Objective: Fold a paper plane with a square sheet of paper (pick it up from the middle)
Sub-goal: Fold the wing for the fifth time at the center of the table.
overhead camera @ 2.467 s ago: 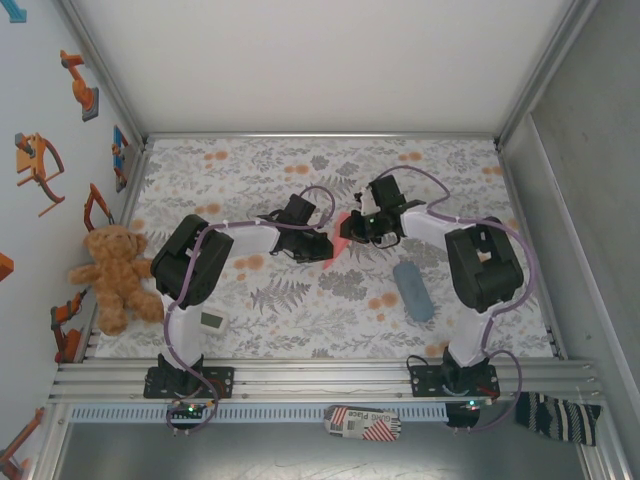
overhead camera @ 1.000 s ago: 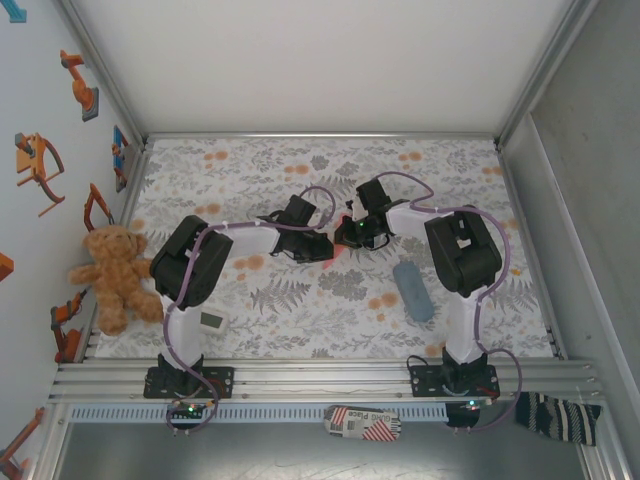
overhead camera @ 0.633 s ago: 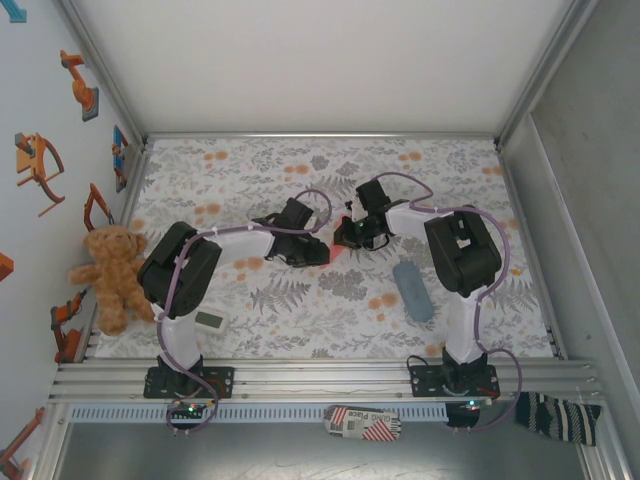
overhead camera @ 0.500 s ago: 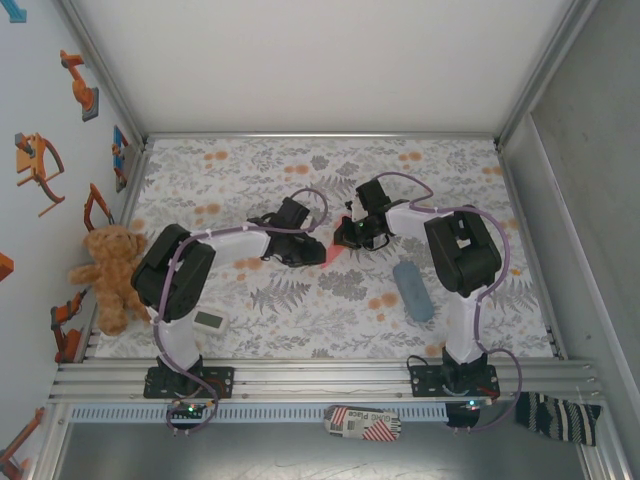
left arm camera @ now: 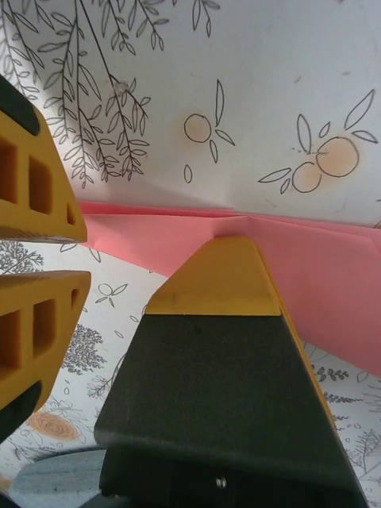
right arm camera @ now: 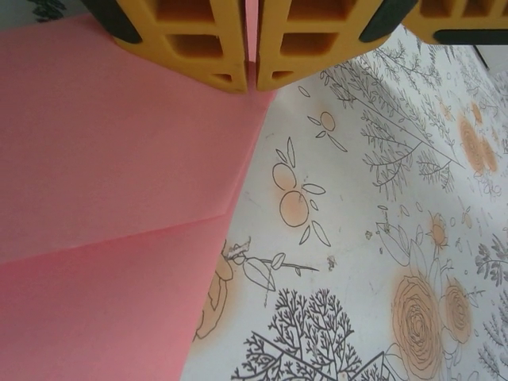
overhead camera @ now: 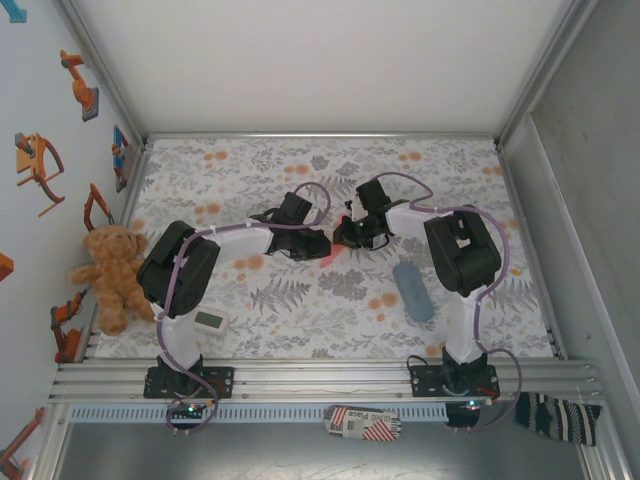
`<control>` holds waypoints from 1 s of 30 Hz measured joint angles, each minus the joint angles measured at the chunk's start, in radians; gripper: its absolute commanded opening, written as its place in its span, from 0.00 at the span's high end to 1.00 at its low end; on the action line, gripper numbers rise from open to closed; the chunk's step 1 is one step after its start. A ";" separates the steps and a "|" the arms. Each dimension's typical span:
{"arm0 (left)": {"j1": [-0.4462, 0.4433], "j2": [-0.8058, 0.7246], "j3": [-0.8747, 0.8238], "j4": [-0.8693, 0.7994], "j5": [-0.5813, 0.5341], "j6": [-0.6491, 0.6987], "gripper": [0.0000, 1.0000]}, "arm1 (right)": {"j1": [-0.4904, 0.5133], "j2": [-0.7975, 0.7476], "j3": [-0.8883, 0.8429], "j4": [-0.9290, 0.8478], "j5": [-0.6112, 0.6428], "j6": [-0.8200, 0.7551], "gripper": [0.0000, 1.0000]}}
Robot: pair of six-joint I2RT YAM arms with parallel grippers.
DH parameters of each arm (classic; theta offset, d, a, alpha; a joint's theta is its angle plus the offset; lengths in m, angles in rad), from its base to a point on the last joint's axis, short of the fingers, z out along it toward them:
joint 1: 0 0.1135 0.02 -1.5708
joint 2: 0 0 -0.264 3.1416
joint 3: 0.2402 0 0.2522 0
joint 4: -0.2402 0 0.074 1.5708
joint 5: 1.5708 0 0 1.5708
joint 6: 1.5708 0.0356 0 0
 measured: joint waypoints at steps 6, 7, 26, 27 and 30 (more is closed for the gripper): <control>-0.004 0.015 0.000 0.000 0.016 0.000 0.83 | 0.000 0.000 0.000 0.002 -0.008 0.000 0.86; -0.004 0.016 0.000 0.000 0.018 0.000 0.83 | 0.000 0.000 0.000 0.003 -0.010 0.000 0.86; -0.008 0.022 0.000 0.000 0.023 0.000 0.84 | -0.001 0.000 -0.001 0.024 -0.025 0.004 0.83; -0.010 0.023 0.000 0.000 0.023 0.000 0.84 | -0.001 0.000 -0.002 0.026 -0.026 0.005 0.83; -0.011 0.026 0.000 0.000 0.023 -0.001 0.84 | -0.002 0.000 -0.003 0.030 -0.029 0.008 0.83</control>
